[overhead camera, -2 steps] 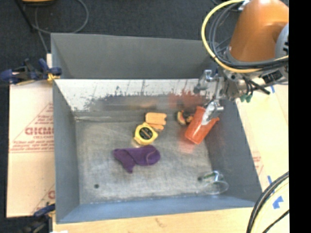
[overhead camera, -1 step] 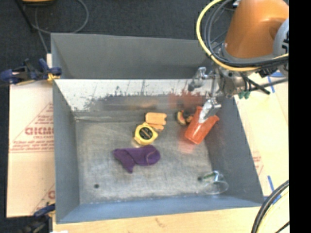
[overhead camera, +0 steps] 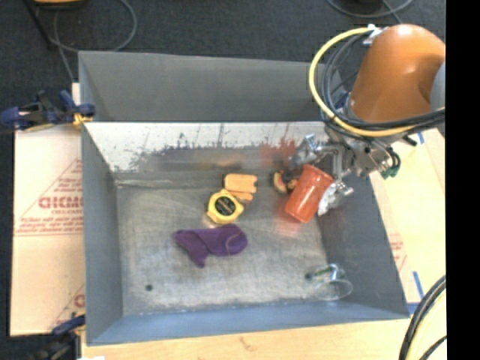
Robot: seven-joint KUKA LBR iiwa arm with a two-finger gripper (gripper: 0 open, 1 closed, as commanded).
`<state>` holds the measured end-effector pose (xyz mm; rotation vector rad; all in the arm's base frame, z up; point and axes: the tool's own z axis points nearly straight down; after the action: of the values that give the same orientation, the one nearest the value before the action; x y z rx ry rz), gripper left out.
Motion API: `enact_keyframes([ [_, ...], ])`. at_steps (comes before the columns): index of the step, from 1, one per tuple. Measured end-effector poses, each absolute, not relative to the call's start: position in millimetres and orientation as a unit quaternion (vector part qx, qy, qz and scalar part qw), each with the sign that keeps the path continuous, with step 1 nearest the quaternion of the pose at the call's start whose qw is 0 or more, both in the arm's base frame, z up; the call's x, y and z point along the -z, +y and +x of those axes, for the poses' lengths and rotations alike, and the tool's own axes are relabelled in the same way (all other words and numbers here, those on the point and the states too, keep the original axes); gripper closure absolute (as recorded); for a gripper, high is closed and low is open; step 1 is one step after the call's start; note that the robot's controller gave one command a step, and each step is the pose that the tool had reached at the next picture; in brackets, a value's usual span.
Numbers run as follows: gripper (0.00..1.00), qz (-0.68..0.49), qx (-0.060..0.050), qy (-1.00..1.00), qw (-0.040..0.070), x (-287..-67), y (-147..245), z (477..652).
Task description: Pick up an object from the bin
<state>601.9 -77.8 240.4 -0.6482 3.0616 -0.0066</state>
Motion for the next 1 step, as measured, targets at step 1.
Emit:
enact_keyframes([
  [1,1.0,0.081,0.0,0.997,0.001,-190.6,-94.2,578.0],
])
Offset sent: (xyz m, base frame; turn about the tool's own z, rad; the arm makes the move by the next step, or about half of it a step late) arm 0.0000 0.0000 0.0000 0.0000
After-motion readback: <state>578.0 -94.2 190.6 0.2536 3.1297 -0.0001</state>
